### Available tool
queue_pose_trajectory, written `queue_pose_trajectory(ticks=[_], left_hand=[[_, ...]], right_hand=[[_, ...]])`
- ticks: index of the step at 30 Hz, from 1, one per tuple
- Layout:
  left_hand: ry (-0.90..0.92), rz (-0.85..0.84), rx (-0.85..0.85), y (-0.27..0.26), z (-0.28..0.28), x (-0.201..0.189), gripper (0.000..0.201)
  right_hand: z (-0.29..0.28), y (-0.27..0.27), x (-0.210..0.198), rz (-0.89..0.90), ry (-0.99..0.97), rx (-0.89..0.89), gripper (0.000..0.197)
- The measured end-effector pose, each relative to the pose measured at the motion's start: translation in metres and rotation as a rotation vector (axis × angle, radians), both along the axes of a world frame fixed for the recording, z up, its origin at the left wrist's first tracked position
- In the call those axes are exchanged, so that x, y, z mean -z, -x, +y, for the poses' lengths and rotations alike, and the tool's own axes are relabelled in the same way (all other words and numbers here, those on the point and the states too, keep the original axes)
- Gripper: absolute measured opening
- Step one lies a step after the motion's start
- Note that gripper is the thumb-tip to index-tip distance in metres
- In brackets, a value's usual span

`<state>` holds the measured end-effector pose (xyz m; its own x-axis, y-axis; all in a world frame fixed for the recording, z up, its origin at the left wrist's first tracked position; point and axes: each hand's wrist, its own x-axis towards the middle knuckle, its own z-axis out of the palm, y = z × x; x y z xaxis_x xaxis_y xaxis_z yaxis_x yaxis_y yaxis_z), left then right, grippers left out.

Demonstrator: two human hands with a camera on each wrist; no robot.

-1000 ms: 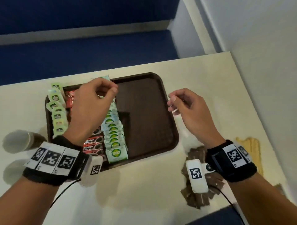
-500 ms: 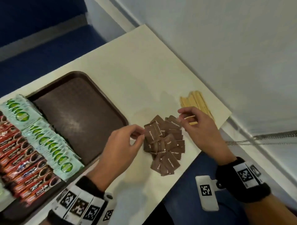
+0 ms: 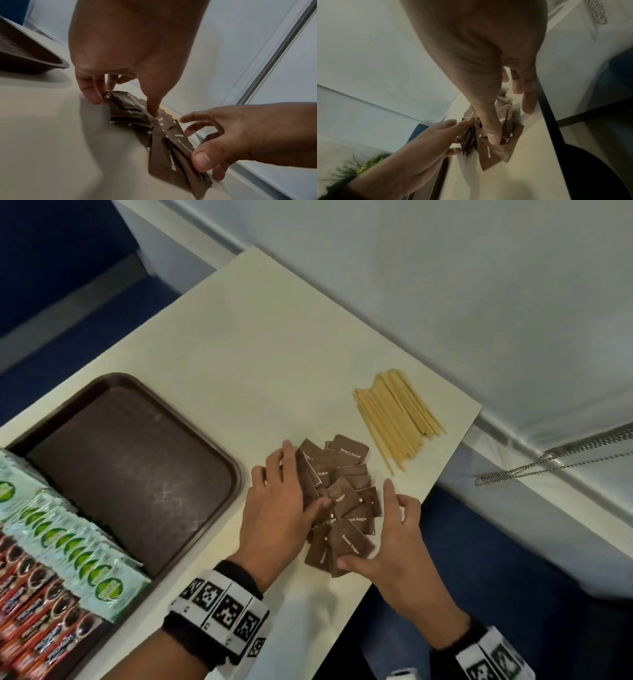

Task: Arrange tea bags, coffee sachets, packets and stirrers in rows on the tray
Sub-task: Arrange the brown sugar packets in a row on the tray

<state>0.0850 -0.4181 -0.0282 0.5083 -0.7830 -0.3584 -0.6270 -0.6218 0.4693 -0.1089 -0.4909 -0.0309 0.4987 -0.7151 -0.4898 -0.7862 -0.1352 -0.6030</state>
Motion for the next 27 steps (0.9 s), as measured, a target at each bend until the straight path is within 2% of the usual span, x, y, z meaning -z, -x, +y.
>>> queue_pose_trajectory(ticks=[3, 9, 14, 17, 23, 27], left_hand=[[-0.005, 0.019, -0.010, -0.002, -0.005, 0.003, 0.101], [0.004, 0.156, -0.108, 0.000, -0.009, 0.006, 0.086], [0.101, 0.261, -0.206, 0.006, -0.012, 0.008, 0.054], [0.160, 0.316, -0.251, 0.014, -0.011, 0.008, 0.037], [0.300, 0.403, -0.301, 0.021, -0.009, 0.008, 0.019], [0.418, 0.462, -0.367, 0.025, -0.006, 0.006, 0.016]], right_hand=[[0.000, -0.009, 0.004, -0.013, 0.042, 0.009, 0.137], [-0.011, -0.023, 0.002, -0.044, 0.029, 0.049, 0.086], [-0.016, -0.032, 0.001, -0.078, 0.012, 0.045, 0.062], [-0.017, -0.035, 0.003, -0.101, -0.027, 0.067, 0.051], [-0.022, -0.040, -0.002, -0.180, -0.034, 0.040, 0.034], [-0.023, -0.044, -0.011, -0.283, -0.130, 0.115, 0.031]])
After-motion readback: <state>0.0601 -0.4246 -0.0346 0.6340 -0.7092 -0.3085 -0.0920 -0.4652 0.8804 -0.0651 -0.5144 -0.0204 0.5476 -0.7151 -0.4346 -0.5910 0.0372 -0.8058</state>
